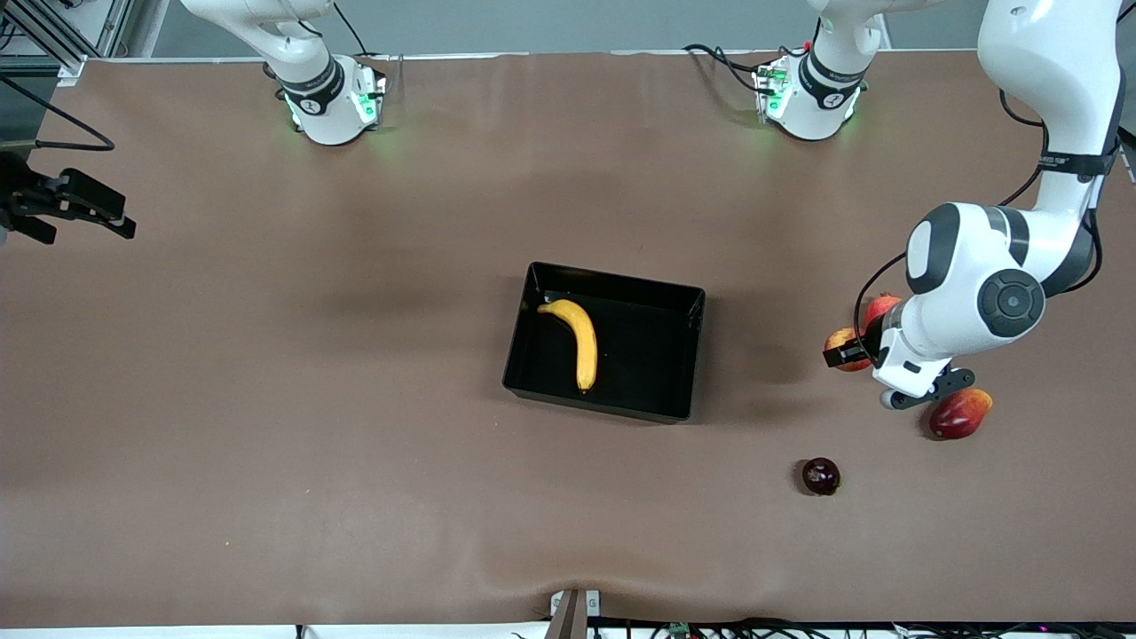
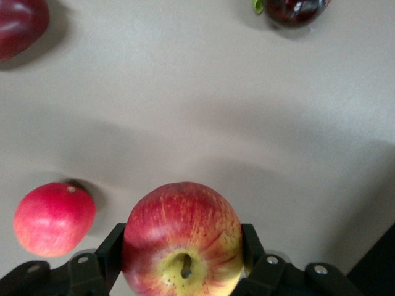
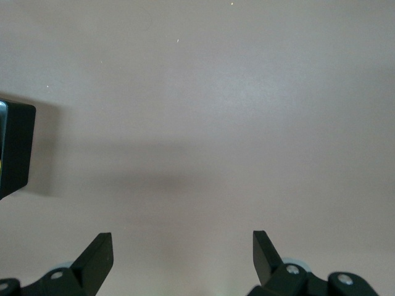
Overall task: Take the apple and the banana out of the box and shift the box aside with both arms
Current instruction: 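Lower the apple onto the table beside the fruits, open the left gripper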
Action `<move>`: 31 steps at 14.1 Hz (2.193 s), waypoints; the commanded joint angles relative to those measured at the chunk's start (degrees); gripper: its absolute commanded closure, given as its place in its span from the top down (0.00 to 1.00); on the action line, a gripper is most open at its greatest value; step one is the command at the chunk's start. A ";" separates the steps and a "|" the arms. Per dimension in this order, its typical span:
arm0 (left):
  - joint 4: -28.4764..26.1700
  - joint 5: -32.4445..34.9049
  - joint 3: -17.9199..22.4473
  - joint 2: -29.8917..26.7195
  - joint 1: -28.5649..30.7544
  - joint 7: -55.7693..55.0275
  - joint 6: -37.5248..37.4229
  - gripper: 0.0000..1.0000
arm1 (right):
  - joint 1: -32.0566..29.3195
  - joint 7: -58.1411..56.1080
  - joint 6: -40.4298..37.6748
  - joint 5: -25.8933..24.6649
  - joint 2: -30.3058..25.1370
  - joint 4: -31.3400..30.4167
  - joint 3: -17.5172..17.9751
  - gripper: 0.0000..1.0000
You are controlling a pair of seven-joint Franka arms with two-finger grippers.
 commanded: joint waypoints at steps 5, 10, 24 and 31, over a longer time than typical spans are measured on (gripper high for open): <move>-10.34 0.44 0.14 2.46 0.59 0.47 19.41 0.00 | 0.14 -0.19 -0.58 -0.27 0.55 1.27 0.05 1.00; -12.37 0.53 0.31 5.10 0.59 0.65 26.46 0.00 | 0.14 -0.19 -0.58 -0.27 0.55 1.27 0.05 1.00; -4.30 0.44 -0.74 -2.71 -0.28 -1.11 5.66 1.00 | 0.14 -0.19 -0.49 -0.27 0.55 1.27 0.05 1.00; 3.44 0.44 -6.70 -3.77 -0.37 -4.52 -4.72 1.00 | 0.14 -0.19 -0.41 -0.27 0.55 1.27 0.05 1.00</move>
